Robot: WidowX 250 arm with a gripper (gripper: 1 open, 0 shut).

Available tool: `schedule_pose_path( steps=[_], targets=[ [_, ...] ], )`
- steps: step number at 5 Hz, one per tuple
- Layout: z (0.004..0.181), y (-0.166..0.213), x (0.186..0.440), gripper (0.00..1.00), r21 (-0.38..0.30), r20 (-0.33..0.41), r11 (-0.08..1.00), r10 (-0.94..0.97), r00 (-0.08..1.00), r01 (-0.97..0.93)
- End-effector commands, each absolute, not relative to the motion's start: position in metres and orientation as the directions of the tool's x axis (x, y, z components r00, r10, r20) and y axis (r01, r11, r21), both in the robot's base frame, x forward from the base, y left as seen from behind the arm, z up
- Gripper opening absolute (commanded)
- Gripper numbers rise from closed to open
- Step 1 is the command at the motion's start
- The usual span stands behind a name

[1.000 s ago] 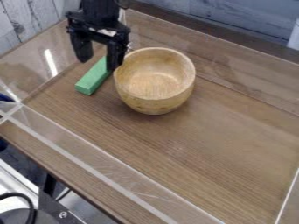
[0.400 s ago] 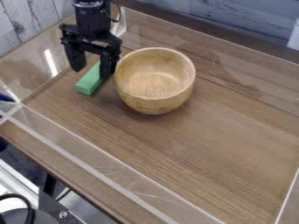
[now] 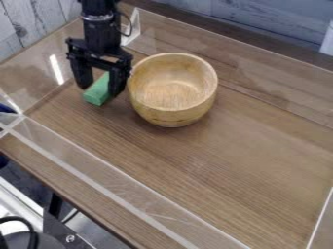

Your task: Put the green block in the brown bowl

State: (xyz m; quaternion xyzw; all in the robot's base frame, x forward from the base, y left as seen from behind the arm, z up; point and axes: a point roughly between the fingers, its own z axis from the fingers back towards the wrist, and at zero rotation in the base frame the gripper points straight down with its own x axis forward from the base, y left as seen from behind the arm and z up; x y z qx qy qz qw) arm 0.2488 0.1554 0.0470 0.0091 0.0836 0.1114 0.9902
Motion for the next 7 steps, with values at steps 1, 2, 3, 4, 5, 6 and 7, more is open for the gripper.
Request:
schedule_pose_path(
  steps=[1, 2, 3, 4, 5, 6, 7],
  targets=[
    [0.056, 0.167, 0.262, 1.00, 0.055, -0.107, 0.973, 0.229, 0.967, -0.224],
    [0.051, 0.169, 0.266, 1.00, 0.054, -0.111, 0.974, 0.226, 0.968, -0.221],
    [0.048, 0.171, 0.269, 1.00, 0.051, -0.113, 0.974, 0.225, 0.968, -0.220],
    [0.045, 0.172, 0.271, 1.00, 0.049, -0.115, 0.974, 0.224, 0.968, -0.219],
    [0.044, 0.173, 0.273, 1.00, 0.045, -0.114, 0.975, 0.220, 0.969, -0.217],
    [0.040, 0.174, 0.276, 1.00, 0.045, -0.118, 0.975, 0.222, 0.968, -0.218],
    [0.036, 0.175, 0.278, 1.00, 0.046, -0.121, 0.974, 0.225, 0.967, -0.221]
  ],
)
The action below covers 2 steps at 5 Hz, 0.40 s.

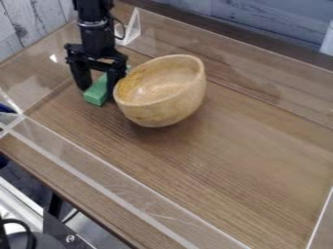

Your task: Put the green block in the brown bowl

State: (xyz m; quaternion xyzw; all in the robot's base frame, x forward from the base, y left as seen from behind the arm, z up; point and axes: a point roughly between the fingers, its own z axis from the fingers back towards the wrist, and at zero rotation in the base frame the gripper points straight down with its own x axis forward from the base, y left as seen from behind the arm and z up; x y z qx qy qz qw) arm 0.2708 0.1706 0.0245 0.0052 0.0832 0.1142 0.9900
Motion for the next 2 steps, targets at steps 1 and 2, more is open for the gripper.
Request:
schedule_pose_path(
  steps=[1, 2],
  targets=[
    [0.0330, 0.1756, 0.2804, 1.00, 0.046, -0.123, 0.974, 0.227, 0.966, -0.223],
    [0.0321, 0.1756, 0.2825, 1.00, 0.045, -0.122, 0.974, 0.227, 0.966, -0.223]
  ],
)
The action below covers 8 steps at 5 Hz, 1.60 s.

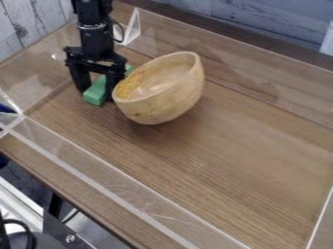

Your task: Put the green block in the brown bowl

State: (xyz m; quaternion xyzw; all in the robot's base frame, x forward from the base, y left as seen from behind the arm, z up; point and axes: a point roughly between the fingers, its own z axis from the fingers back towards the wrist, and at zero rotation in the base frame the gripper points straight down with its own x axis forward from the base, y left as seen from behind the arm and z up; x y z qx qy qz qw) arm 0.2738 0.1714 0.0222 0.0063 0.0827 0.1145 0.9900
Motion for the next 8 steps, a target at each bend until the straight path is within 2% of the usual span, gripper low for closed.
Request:
schedule_pose_path(
  steps=[1, 8],
  targets=[
    [0.0298, 0.1759, 0.2842, 0.00, 0.044, -0.121, 0.974, 0.228, 0.966, -0.224],
    [0.0341, 0.1694, 0.2937, 0.00, 0.022, -0.113, 0.975, 0.224, 0.968, -0.223]
  ],
)
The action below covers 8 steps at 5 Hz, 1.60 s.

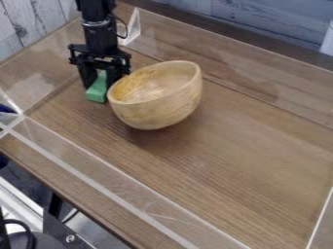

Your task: Put the green block in the brown bowl

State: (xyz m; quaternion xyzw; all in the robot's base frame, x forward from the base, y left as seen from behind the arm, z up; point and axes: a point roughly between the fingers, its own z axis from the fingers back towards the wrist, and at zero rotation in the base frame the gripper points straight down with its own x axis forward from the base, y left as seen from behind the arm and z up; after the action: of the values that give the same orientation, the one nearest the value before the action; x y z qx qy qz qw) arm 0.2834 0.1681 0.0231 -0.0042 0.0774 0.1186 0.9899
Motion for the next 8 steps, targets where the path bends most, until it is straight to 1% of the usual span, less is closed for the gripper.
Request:
schedule_pose_path(
  steps=[1, 4, 8],
  targets=[
    [0.035, 0.169, 0.295, 0.00, 0.019, -0.111, 0.975, 0.224, 0.968, -0.223],
    [0.040, 0.165, 0.299, 0.00, 0.009, -0.104, 0.975, 0.221, 0.970, -0.221],
    [0.051, 0.161, 0.305, 0.00, -0.010, -0.096, 0.975, 0.220, 0.971, -0.221]
  ],
)
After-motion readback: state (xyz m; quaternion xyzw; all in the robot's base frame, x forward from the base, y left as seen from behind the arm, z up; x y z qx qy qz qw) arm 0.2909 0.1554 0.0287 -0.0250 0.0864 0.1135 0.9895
